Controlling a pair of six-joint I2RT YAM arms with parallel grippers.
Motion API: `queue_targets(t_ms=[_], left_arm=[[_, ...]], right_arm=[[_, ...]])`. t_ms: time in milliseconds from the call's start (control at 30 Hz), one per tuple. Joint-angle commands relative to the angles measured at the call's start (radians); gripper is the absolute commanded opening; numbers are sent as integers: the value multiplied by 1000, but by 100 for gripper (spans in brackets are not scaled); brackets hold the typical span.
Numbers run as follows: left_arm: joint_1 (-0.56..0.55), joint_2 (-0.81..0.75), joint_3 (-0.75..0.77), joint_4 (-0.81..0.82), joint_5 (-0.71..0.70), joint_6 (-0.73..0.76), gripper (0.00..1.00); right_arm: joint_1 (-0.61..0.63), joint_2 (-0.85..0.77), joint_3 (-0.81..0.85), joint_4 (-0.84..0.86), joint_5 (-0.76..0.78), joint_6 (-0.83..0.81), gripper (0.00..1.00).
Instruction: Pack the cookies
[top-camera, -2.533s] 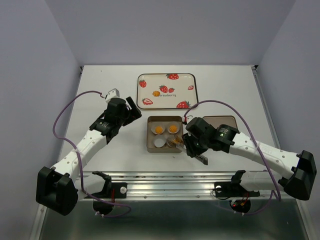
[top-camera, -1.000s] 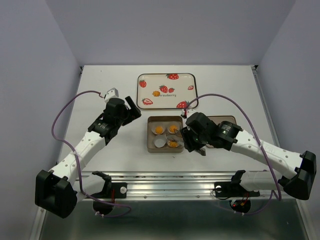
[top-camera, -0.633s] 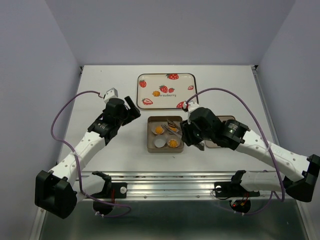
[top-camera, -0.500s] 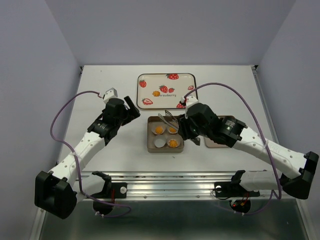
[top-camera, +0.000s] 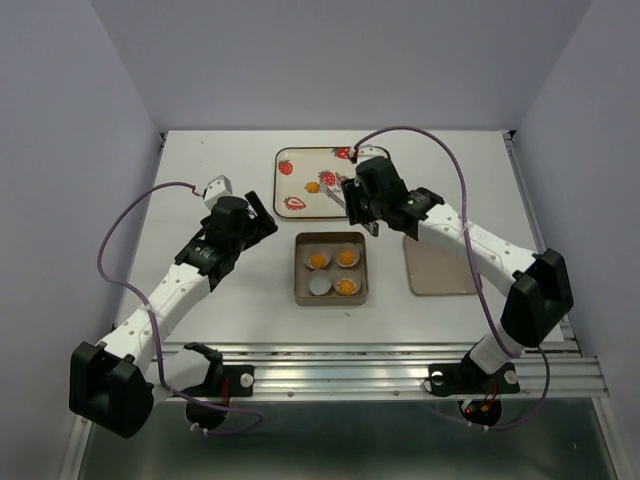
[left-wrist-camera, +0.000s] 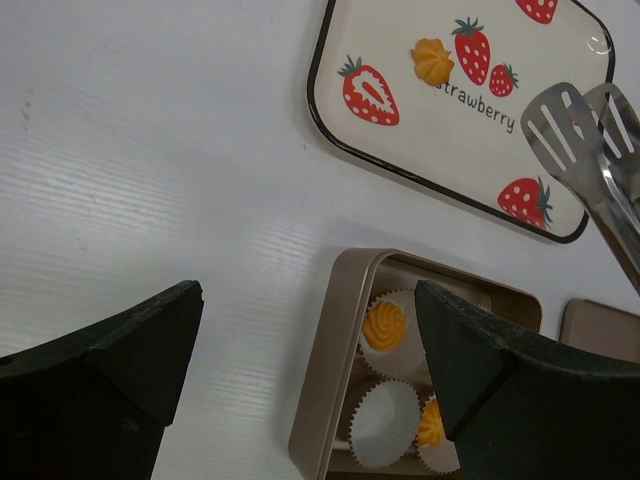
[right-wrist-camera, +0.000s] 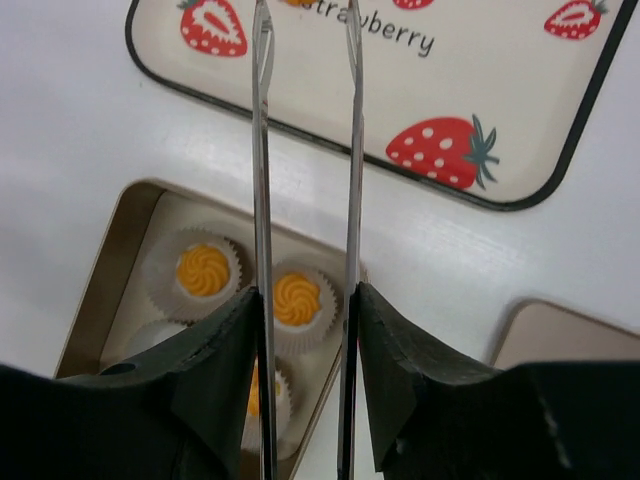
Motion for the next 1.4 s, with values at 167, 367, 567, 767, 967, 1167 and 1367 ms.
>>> queue_targets(t_ms=[167, 367, 567, 767, 967, 1167, 1367], left_arm=[[-3, -23, 32, 19, -53, 7, 99], [-3, -12, 40, 13, -61, 3, 99], [-1, -9, 46, 6, -78, 3, 99], [-1, 3, 48, -3, -89, 6, 99], [-1, 11, 43, 5, -79, 6, 99], [2, 14, 46, 14, -85, 6, 99], [6, 32, 52, 17, -85, 3, 99]], right_arm=[[-39, 203, 198, 105, -108, -154, 50], [-57, 297, 257, 105, -99, -159, 53], [-57, 344, 269, 99, -85, -173, 56], [-66, 392, 310, 87, -76, -173, 56], [-86, 423, 329, 84, -70, -151, 57], [-95, 444, 346, 82, -93, -154, 57], [-114, 473, 372, 82, -141, -162, 57]])
